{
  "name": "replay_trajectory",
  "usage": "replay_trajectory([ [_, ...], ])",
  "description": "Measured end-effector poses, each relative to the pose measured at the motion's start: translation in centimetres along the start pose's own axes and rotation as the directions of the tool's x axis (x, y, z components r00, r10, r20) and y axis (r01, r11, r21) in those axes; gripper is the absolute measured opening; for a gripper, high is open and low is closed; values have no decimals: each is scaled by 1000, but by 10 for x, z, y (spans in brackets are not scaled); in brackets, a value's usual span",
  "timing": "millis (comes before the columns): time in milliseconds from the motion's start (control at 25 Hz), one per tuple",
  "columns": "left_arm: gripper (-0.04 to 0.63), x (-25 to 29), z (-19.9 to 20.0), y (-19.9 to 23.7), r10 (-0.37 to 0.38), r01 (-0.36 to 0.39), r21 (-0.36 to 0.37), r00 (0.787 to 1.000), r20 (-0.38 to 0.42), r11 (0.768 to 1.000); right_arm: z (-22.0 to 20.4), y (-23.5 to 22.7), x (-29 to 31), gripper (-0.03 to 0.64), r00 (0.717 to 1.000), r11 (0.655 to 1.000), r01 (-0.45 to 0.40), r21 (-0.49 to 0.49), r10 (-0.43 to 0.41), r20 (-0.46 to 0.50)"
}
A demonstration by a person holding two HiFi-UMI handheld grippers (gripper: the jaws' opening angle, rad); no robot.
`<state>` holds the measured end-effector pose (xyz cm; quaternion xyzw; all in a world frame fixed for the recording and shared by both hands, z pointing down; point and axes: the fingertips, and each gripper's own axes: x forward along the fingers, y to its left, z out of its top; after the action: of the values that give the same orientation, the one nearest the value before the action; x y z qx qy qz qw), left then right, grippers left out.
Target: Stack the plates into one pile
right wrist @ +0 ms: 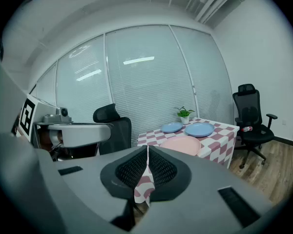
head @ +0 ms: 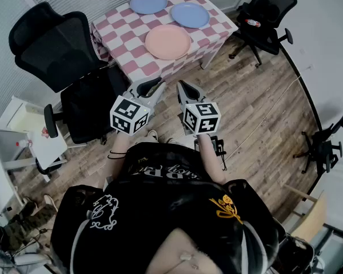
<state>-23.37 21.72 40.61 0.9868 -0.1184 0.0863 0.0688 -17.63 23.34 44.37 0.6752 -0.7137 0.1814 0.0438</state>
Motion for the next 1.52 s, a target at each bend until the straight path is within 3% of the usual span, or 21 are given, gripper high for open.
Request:
replay_trajectory([
  [720,64,-11,-29,35,-37,35,-43,999,-39,998,-25,10,21,20,998,997,49,54,-47,-36],
  [1040,64,3,-44,39,-49,43,-75,996,-78,996,-34,-9,21,20,995,993,79,83,-74,-63],
  [1280,64,29,-54,56,5,-16,-83,992,-127,996,-35,-35,43,20,996,995,35,96,-27,-81],
  [1520,64,78,-48,83,95,-109,-96,985,-145,989,-9,-91,71,20,997,997,-18,73,23,-69],
])
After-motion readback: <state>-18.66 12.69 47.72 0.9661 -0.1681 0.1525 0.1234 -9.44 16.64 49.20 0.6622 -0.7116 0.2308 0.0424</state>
